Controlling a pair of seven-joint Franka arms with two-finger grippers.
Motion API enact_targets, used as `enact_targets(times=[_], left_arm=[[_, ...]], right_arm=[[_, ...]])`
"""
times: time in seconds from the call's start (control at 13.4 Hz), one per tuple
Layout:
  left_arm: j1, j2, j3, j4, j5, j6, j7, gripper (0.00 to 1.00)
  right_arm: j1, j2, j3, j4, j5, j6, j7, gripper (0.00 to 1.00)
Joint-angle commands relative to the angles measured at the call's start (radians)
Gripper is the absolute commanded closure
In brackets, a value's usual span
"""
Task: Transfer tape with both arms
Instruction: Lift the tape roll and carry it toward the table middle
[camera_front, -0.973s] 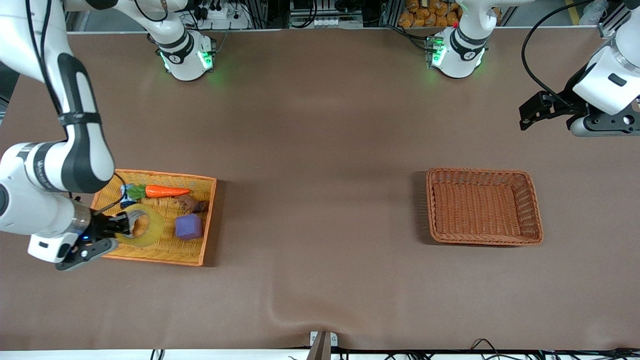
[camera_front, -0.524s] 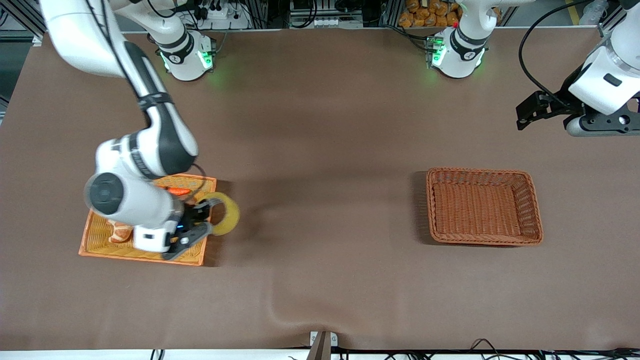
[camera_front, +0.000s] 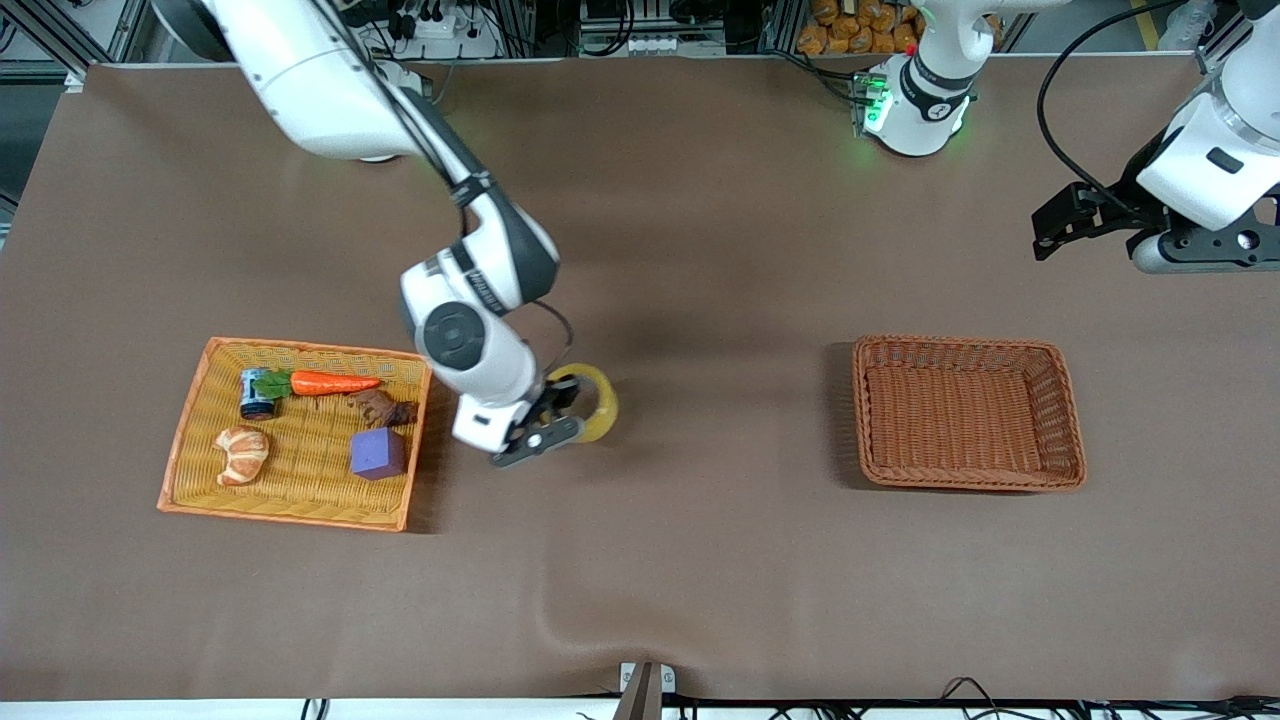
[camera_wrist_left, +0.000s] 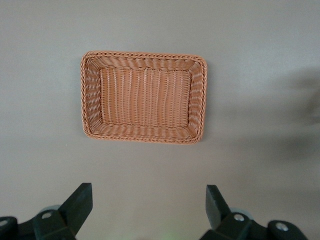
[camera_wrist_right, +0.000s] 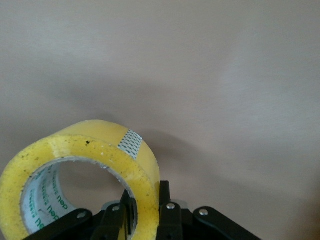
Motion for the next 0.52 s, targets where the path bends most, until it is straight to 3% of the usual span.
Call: enact_targets(times=[0.0,0.15,0.45], left_arm=[[0.000,0.005,-0.003,0.016,0.018,-0.017,-0.020,0.00],[0.008,0.005,-0.003,0.016,0.018,-0.017,-0.019,0.00],[0.014,0.002,0.000,0.018,0.018,-0.017,-0.019,0.00]], right_arm=[[0.057,0.033,-0.010,0.001,0.004,0.067,0.132,0.96],[0.072,0.044,-0.015,0.002,0.003,0.096,0.245,0.00],[-0.008,-0.005,-0.018,0.004,0.004,0.037,0.273,0.00]])
